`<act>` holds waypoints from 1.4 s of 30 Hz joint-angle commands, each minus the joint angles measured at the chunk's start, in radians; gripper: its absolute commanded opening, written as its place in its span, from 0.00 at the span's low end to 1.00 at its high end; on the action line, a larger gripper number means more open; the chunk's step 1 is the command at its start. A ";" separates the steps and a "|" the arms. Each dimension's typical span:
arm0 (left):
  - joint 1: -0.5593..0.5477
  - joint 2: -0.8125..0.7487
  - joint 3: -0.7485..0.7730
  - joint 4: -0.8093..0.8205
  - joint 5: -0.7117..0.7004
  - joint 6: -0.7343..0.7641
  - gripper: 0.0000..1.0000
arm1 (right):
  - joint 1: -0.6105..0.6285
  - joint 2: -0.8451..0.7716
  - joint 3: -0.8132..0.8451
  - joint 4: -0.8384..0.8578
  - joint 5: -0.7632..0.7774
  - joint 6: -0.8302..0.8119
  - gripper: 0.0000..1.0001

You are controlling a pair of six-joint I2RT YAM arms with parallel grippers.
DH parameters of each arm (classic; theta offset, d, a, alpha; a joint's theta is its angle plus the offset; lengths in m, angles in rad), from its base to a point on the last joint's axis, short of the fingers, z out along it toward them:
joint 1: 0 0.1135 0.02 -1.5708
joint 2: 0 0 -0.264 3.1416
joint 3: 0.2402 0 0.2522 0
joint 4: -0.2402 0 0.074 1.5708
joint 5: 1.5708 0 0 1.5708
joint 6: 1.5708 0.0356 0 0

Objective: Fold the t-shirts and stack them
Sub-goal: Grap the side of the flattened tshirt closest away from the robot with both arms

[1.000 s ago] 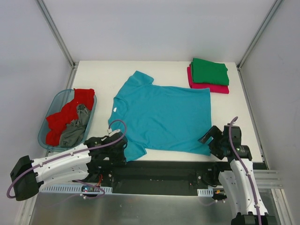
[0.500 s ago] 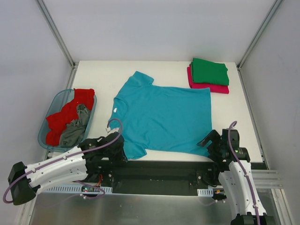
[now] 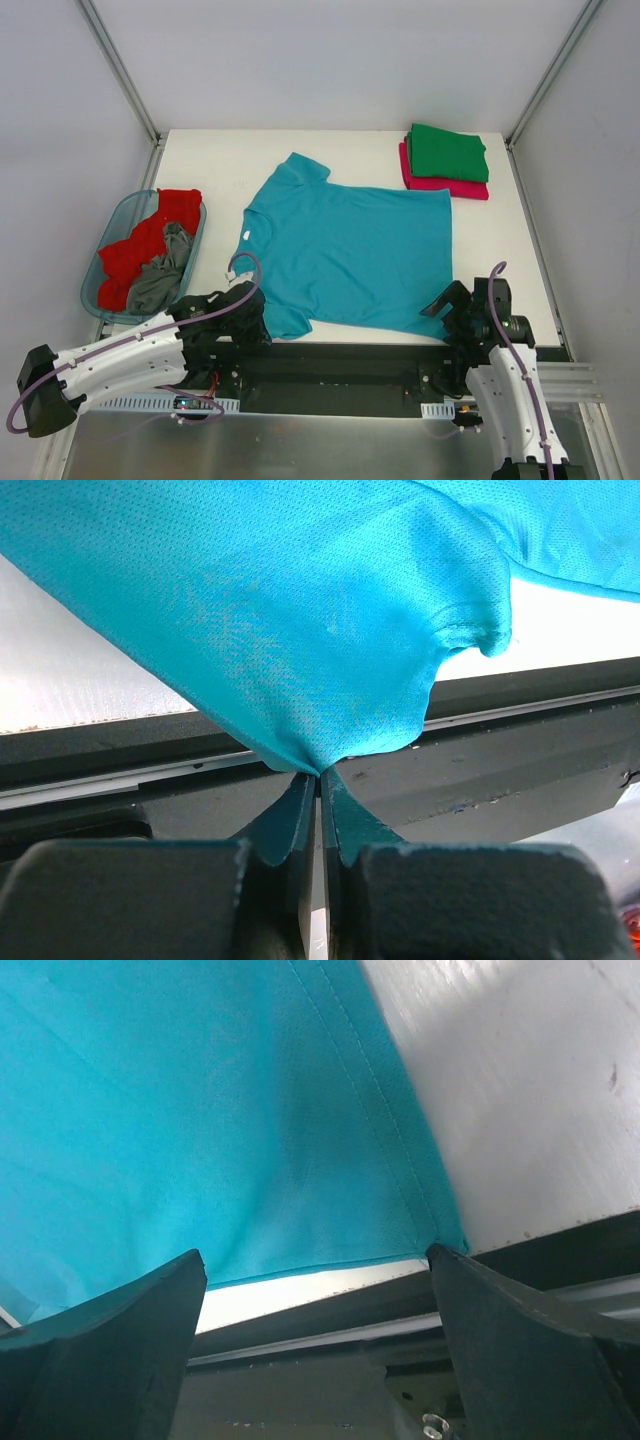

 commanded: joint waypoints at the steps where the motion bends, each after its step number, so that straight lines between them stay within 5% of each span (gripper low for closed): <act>1: -0.009 -0.007 0.041 -0.013 -0.037 0.026 0.00 | 0.003 -0.012 0.069 -0.093 -0.013 0.011 0.96; 9: -0.008 -0.002 0.058 -0.013 -0.055 0.037 0.00 | 0.003 -0.044 0.069 -0.150 -0.062 0.039 0.95; 26: -0.008 0.019 0.075 -0.012 -0.077 0.021 0.00 | 0.001 0.043 -0.025 0.065 0.045 0.059 0.85; 32: -0.009 0.027 0.083 -0.013 -0.090 0.021 0.00 | 0.003 0.080 -0.034 0.132 0.074 0.047 0.68; 42: -0.008 0.032 0.100 -0.013 -0.103 0.027 0.00 | 0.001 0.017 -0.019 0.075 0.084 0.030 0.28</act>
